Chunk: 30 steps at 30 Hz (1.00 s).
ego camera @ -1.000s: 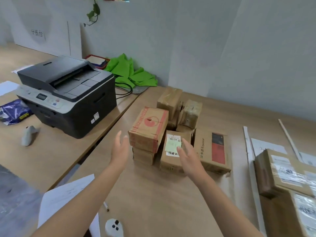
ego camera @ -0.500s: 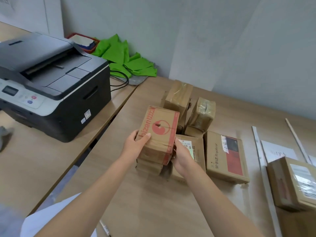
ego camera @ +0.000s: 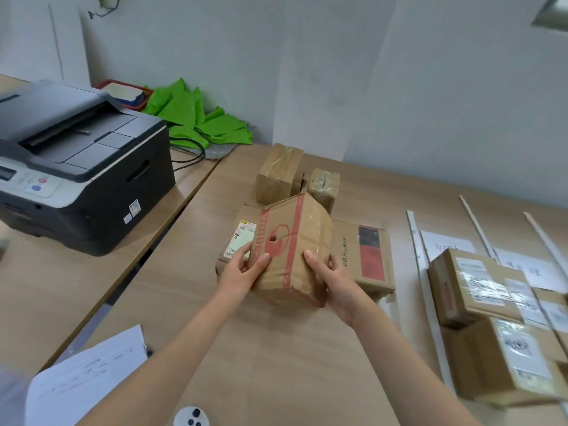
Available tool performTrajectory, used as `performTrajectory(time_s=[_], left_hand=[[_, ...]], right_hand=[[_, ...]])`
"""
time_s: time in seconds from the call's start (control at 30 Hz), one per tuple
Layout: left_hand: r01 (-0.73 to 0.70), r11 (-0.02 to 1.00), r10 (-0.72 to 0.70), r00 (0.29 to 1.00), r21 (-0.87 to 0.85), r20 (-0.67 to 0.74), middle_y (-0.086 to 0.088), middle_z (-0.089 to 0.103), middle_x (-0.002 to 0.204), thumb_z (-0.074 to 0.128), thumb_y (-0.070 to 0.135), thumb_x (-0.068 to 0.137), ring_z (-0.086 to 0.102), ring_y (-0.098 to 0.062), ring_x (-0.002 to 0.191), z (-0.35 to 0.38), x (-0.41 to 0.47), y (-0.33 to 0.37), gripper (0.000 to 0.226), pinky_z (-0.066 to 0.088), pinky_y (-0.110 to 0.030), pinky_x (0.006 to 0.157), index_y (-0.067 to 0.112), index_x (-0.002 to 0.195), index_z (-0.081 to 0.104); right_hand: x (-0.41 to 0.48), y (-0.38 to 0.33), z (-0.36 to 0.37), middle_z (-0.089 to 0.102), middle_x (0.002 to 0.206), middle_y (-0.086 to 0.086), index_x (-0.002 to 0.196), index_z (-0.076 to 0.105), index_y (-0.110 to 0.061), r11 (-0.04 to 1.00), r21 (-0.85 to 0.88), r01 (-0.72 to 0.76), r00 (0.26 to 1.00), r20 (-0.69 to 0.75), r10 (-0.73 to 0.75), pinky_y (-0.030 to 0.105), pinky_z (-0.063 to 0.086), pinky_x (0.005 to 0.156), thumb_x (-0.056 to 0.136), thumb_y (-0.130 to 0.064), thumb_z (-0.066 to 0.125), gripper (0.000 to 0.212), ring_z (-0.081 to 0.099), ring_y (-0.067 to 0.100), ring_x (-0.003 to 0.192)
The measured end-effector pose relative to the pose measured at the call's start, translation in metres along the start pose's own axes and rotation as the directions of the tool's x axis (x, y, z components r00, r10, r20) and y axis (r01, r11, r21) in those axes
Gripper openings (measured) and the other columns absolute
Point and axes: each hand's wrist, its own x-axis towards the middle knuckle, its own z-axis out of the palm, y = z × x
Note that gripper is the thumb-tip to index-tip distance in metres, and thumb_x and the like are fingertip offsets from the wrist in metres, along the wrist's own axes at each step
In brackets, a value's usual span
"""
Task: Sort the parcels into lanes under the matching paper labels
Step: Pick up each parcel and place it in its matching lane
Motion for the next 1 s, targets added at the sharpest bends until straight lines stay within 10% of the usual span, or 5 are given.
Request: performTrajectory(time_s=[0.13,0.27,0.47,0.73,1.0], left_hand=[[-0.028,0.992,0.025,0.999,0.123,0.027,0.005,0.064,0.118,0.057,0.039,0.098,0.059,0.0,0.103,0.054,-0.036,0.008,0.039,0.047,-0.007,0.073,0.037,0.136,0.054],[0.235,0.968,-0.245,0.958,0.084,0.149,0.003,0.069,0.122,0.057,0.075,0.078,0.062,-0.015,0.115,0.11,-0.07,0.002,0.056,0.046,-0.033,0.103,0.036,0.117,0.07],[0.325,0.925,-0.378,0.847,0.199,0.374,0.01,0.068,0.123,0.044,0.096,0.065,0.06,-0.015,0.118,0.161,-0.114,-0.007,0.075,0.056,-0.044,0.089,0.047,0.119,0.063],[-0.009,0.988,-0.038,0.955,0.156,0.295,0.009,0.056,0.138,0.085,0.045,0.072,0.055,-0.012,0.124,0.221,-0.139,-0.008,0.09,0.054,-0.031,0.095,0.034,0.148,0.037],[-0.223,0.97,0.204,0.962,0.093,0.184,0.001,0.063,0.125,0.088,-0.009,0.059,0.059,-0.016,0.122,0.215,-0.142,-0.007,0.082,0.054,-0.028,0.094,0.025,0.122,0.048]], right_hand=[[-0.044,0.002,-0.049,0.07,0.12,-0.006,0.135,0.051,-0.033,0.995,-0.057,0.077,0.995,-0.066,-0.081,0.043,0.056,0.097,0.075,-0.051,0.079,0.068,0.069,0.017,0.108],[-0.085,0.015,-0.093,0.074,0.112,-0.007,0.126,0.06,-0.028,0.982,-0.184,0.04,0.999,-0.028,-0.046,0.032,0.061,0.078,0.075,-0.055,0.077,0.06,0.071,0.014,0.101],[-0.131,0.036,-0.159,0.07,0.115,-0.008,0.115,0.056,-0.037,0.967,-0.253,0.026,1.0,0.023,-0.02,0.034,0.06,0.086,0.08,-0.052,0.076,0.043,0.069,0.012,0.104],[-0.154,0.031,-0.214,0.051,0.124,-0.002,0.137,0.033,-0.037,0.919,-0.339,0.202,0.976,-0.007,-0.218,0.035,0.053,0.093,0.076,-0.021,0.086,0.082,0.056,0.016,0.113],[-0.151,0.039,-0.226,0.056,0.123,0.011,0.124,0.048,-0.026,0.932,-0.165,0.321,0.944,0.13,-0.302,0.032,0.055,0.088,0.075,0.018,0.069,0.069,0.064,0.02,0.115]])
